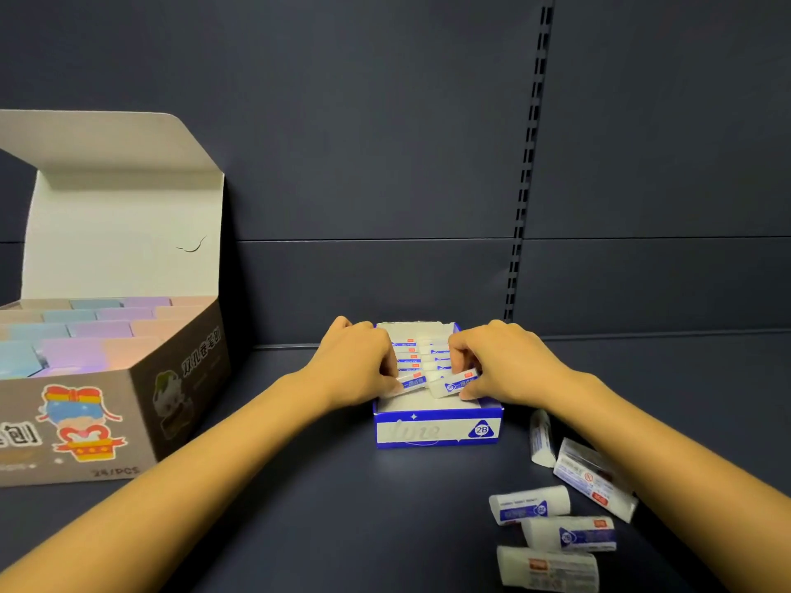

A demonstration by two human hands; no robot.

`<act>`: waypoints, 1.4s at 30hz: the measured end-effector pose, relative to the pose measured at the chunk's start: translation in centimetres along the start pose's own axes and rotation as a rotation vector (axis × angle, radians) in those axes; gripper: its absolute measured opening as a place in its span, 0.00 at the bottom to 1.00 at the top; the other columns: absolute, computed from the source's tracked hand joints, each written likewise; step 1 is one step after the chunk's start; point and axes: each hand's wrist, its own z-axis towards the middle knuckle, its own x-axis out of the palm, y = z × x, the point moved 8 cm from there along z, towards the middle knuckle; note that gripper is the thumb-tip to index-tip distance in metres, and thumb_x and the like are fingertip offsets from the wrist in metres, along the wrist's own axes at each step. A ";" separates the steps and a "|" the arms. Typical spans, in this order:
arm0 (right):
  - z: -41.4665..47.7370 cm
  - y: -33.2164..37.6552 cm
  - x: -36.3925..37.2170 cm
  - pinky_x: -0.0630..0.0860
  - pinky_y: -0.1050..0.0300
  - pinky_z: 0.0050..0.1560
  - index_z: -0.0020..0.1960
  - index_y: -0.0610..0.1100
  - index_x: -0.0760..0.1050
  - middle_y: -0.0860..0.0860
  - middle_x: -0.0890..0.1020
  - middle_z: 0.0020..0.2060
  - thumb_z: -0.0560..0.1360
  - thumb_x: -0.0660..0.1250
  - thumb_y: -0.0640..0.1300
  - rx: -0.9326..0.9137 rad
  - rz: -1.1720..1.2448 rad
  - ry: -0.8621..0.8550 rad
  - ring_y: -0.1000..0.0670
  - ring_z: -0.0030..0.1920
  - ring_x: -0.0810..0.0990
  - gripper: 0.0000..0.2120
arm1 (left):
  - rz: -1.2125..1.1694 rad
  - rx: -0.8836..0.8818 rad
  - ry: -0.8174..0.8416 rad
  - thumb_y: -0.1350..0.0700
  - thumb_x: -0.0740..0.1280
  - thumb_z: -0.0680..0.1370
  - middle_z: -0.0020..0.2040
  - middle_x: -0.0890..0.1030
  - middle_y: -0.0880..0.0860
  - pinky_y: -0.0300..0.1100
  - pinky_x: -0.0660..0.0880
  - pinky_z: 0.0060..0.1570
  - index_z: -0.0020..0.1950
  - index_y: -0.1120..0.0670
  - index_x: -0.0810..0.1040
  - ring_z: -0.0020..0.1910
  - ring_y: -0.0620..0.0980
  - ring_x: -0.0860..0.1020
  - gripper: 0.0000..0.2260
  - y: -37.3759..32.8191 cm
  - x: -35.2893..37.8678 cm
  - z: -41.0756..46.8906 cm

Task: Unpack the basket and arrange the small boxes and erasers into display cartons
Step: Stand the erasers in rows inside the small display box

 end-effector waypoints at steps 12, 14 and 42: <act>0.0 0.9 0.0 0.61 0.63 0.35 0.47 0.52 0.69 0.54 0.79 0.52 0.74 0.67 0.51 -0.078 -0.213 -0.008 0.52 0.45 0.73 0.08 | 0.021 0.059 -0.007 0.49 0.69 0.74 0.54 0.81 0.46 0.37 0.60 0.54 0.51 0.50 0.81 0.56 0.42 0.71 0.09 -0.6 -0.1 0.5; 0.0 0.9 0.0 0.64 0.61 0.39 0.50 0.51 0.71 0.55 0.80 0.52 0.74 0.66 0.51 -0.088 -0.226 -0.015 0.51 0.49 0.77 0.07 | 0.004 0.054 0.007 0.50 0.68 0.74 0.54 0.81 0.45 0.36 0.60 0.53 0.51 0.50 0.82 0.55 0.43 0.71 0.08 -0.4 0.1 0.4; 0.2 0.4 0.5 0.72 0.59 0.44 0.51 0.48 0.80 0.52 0.81 0.54 0.75 0.64 0.44 -0.029 -0.125 -0.006 0.49 0.53 0.78 0.08 | -0.146 -0.055 0.024 0.54 0.69 0.74 0.50 0.84 0.48 0.31 0.64 0.38 0.48 0.54 0.84 0.49 0.46 0.79 0.07 0.1 -0.2 -0.5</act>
